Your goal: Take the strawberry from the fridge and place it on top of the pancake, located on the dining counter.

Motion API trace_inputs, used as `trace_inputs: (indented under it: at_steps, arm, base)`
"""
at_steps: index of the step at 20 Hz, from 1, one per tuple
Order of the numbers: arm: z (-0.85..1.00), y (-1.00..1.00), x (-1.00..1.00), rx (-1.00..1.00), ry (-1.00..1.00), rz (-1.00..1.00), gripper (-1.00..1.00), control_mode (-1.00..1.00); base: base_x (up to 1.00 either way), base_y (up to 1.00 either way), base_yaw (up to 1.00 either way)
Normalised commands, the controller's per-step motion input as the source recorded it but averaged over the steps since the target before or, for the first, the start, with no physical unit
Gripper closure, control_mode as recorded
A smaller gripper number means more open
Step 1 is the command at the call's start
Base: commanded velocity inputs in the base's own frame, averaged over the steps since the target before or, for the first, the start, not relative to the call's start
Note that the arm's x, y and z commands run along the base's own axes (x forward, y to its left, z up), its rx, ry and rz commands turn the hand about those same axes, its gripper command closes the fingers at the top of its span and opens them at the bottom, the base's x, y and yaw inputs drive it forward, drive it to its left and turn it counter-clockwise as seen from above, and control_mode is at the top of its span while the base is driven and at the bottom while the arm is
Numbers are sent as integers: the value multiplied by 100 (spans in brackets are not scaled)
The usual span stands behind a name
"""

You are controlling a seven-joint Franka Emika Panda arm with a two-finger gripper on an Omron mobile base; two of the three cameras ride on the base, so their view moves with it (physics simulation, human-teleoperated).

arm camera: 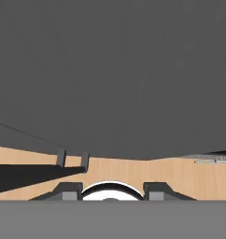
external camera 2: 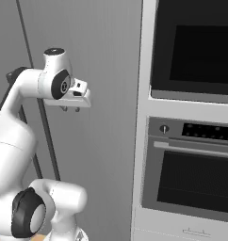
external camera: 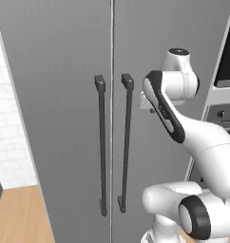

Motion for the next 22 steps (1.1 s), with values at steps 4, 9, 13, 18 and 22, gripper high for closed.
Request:
trace_inputs:
  at_steps: [4,9,13,18,22]
  arm:
    - [0,2,-23,0,-5,0,-100,-100]
    - [0,16,-50,0,-20,0,-100,-100]
    - [0,24,-51,0,-22,0,-100,-100]
    - [0,38,-29,1,-13,0,-100,-100]
    - [0,47,0,1,0,0,-100,-100]
  base:
    - [0,0,0]
    - [0,0,0]
    - [0,0,0]
    - [0,0,0]
    - [0,0,0]
